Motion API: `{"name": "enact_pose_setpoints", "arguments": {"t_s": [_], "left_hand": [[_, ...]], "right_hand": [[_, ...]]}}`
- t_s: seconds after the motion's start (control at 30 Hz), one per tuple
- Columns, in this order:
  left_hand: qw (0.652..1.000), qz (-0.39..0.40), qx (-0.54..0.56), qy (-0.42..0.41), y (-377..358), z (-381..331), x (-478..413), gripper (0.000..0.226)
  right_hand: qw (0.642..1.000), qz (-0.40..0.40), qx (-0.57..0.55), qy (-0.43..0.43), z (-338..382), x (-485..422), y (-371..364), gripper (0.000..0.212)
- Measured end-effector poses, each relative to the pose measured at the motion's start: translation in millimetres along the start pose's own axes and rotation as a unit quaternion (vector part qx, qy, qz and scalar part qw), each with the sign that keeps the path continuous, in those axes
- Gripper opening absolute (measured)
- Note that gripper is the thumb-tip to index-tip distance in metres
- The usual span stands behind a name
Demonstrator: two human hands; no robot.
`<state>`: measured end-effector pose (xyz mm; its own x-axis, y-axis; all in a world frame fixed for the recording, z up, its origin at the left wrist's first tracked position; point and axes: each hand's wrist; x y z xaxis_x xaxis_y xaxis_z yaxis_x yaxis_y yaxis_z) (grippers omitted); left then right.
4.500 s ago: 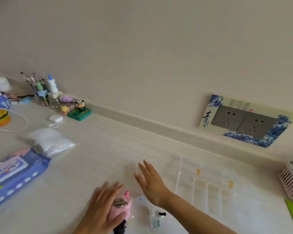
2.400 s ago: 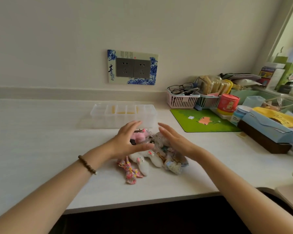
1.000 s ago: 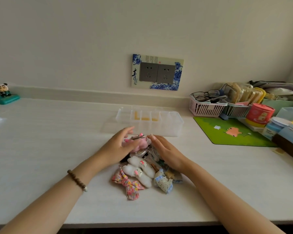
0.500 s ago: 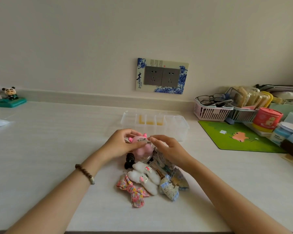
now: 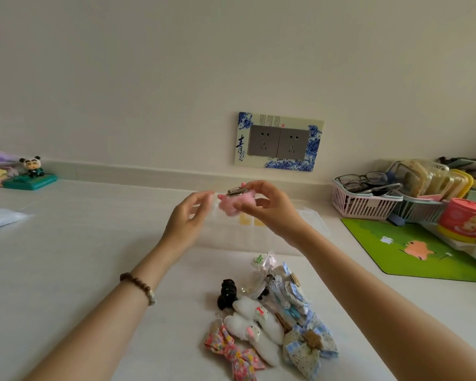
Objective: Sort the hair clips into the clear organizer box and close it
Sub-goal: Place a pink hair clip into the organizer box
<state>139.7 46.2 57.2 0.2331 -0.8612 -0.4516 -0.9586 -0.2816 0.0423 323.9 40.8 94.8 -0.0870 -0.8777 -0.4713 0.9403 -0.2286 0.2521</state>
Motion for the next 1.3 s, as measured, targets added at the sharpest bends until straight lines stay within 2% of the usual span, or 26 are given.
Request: {"name": "enact_pose_setpoints", "arguments": {"t_s": [0.07, 0.13, 0.2, 0.33, 0.43, 0.47, 0.57, 0.67, 0.8, 0.93, 1.03, 1.13, 1.2, 1.3], "left_hand": [[0.998, 0.024, -0.065, -0.003, 7, 17, -2, 0.031], [0.994, 0.064, -0.085, -0.003, 8, 25, 0, 0.039], [0.992, 0.097, -0.078, -0.010, 5, 24, 5, 0.044], [0.985, 0.146, -0.086, -0.030, 1, 25, 8, 0.035], [0.984, 0.144, -0.104, -0.031, 3, 31, 5, 0.068], [0.982, 0.144, -0.116, -0.031, 5, 30, 6, 0.072], [0.976, 0.156, -0.144, -0.057, 3, 28, 9, 0.064], [0.963, 0.166, -0.198, -0.082, 2, 28, 9, 0.061], [0.963, 0.161, -0.199, -0.082, 2, 26, 11, 0.062], [0.959, 0.163, -0.217, -0.082, 7, 21, 17, 0.062], [0.943, 0.180, -0.262, -0.099, 11, 8, 21, 0.070], [0.949, 0.167, -0.235, -0.127, 21, -20, 27, 0.064], [0.954, 0.233, -0.179, -0.065, 28, -39, 32, 0.046], [0.900, 0.367, -0.233, -0.007, 30, -46, 39, 0.035]], "right_hand": [[0.999, -0.018, 0.047, 0.009, -4, -11, -7, 0.041], [0.995, -0.019, 0.099, 0.022, -8, -18, -14, 0.041], [0.985, 0.006, 0.163, 0.048, -11, -23, -20, 0.042], [0.955, 0.075, 0.262, 0.113, -17, -26, -28, 0.042], [0.965, 0.113, 0.226, 0.070, -20, -24, -20, 0.052], [0.965, 0.121, 0.222, 0.065, -20, -22, -14, 0.049], [0.953, 0.127, 0.261, 0.085, -26, -16, 6, 0.034], [0.938, 0.142, 0.305, 0.082, -32, -3, 19, 0.036], [0.910, 0.145, 0.369, 0.121, -32, 10, 21, 0.038], [0.909, 0.141, 0.373, 0.119, -26, 21, 22, 0.038], [0.908, 0.148, 0.372, 0.124, -23, 30, 24, 0.038], [0.938, 0.092, 0.299, 0.153, -19, 41, 30, 0.035], [0.958, 0.026, 0.231, 0.170, -14, 52, 36, 0.028], [0.976, -0.014, 0.154, 0.153, -12, 67, 40, 0.020]]}}
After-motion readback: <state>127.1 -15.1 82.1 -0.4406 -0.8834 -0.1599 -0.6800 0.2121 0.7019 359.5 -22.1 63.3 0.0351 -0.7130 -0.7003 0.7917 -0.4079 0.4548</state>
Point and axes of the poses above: each hand's wrist, its own x-axis away from the middle knuckle, its own y-axis out of the back of the hand, z = x × y, and after that the axes turned 15 degrees about -z, right-handed
